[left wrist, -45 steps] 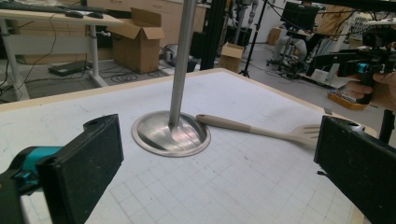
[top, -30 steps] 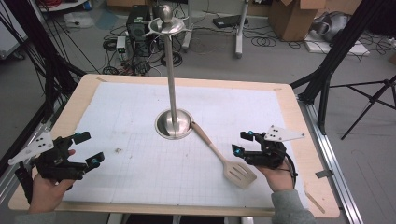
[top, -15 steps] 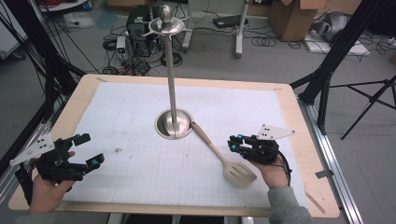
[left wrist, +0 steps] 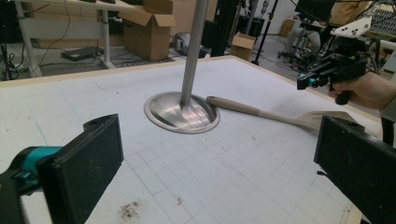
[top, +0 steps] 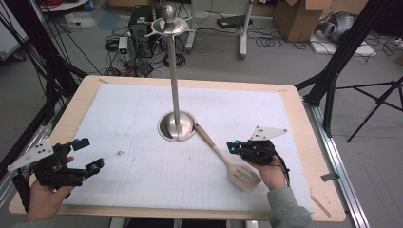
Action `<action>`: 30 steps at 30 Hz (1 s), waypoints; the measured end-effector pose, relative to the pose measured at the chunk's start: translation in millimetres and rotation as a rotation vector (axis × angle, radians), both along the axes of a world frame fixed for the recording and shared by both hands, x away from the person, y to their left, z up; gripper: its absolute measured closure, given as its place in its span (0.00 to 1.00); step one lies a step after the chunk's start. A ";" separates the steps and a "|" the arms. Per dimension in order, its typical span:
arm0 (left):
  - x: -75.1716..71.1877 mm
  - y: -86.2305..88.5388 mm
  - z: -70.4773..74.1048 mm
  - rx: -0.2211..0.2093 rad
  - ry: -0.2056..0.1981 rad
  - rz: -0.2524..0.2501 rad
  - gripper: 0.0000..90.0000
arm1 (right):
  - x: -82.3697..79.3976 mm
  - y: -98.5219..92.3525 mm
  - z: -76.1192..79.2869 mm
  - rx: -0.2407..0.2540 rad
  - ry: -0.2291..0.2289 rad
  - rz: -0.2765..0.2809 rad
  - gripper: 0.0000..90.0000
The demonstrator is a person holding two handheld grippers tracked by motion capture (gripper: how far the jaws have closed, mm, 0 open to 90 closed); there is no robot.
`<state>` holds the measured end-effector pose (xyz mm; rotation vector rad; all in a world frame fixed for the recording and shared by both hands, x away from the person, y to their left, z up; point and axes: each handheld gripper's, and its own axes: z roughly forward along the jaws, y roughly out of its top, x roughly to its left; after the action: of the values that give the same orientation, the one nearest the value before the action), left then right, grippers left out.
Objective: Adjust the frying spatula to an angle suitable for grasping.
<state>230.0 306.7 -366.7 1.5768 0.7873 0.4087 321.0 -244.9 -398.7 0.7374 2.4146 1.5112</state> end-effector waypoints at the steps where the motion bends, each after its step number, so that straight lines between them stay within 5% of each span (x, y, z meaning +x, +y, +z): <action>1: -0.5 0.7 -0.5 0.002 0.001 0.001 0.02 | 1.3 1.0 -1.3 -0.010 -0.005 0.000 0.99; 10: -2.2 2.3 -2.2 0.008 0.012 0.007 0.02 | 7.5 10.6 -8.9 -0.043 0.036 -0.001 0.99; 30: -8.5 8.2 -4.1 0.020 0.021 0.023 0.02 | 17.9 30.1 -26.7 -0.236 0.087 0.080 0.99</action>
<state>221.5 315.0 -370.8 1.5941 0.8204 0.4192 338.9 -214.8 -425.5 0.6771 2.6558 1.2137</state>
